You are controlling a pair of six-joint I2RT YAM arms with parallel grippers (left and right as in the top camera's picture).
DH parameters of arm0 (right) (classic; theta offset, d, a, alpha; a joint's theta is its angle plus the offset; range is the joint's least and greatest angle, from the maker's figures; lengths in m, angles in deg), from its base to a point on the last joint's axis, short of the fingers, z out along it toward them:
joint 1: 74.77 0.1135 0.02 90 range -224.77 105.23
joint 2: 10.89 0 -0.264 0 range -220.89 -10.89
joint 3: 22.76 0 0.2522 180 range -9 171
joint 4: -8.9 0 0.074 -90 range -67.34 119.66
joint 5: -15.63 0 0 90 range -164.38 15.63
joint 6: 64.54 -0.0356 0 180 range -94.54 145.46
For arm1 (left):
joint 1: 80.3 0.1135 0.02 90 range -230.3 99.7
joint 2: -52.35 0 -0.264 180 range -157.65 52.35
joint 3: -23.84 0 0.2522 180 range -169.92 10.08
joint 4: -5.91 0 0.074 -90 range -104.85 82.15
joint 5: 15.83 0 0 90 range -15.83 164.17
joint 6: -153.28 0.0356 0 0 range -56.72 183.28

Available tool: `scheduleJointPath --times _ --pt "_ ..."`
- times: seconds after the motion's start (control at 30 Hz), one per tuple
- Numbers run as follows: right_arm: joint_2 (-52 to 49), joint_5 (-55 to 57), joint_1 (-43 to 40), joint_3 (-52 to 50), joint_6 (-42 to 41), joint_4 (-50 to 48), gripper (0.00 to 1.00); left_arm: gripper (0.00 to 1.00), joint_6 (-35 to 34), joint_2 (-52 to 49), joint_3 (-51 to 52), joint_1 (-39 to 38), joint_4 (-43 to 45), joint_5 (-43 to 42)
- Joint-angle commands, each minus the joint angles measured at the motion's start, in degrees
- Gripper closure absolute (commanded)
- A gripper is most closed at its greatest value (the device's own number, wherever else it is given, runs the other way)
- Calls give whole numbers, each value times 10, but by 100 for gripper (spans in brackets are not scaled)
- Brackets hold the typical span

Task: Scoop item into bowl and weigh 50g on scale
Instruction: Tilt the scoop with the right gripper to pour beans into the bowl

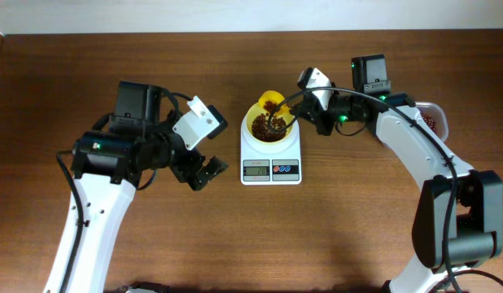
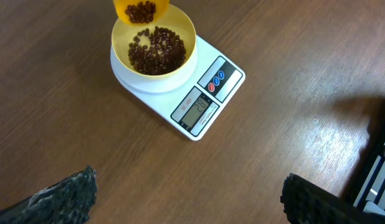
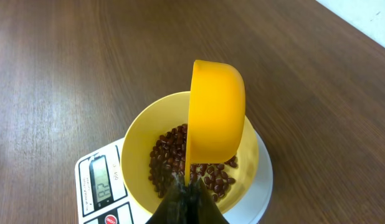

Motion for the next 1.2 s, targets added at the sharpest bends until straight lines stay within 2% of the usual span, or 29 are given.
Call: scheduleJointPath --times 0.0,0.33,0.43,0.67,0.8,0.93,1.17 --pt "21 -14 -13 1 13 -2 96 1 9 -3 2 2 -1 0" --pt "28 -12 -9 2 13 16 96 1 9 -3 2 2 -1 0" --pt "52 -52 -9 2 14 17 96 1 9 -3 2 2 -1 0" --pt "61 52 5 -2 18 36 96 1 9 -3 2 2 -1 0" --pt "61 53 10 -1 59 35 96 1 9 -3 2 2 -1 0" --pt "61 97 10 -2 59 35 96 1 9 -3 2 2 -1 0" --pt "61 105 30 -2 59 35 96 1 9 -3 2 2 -1 0"
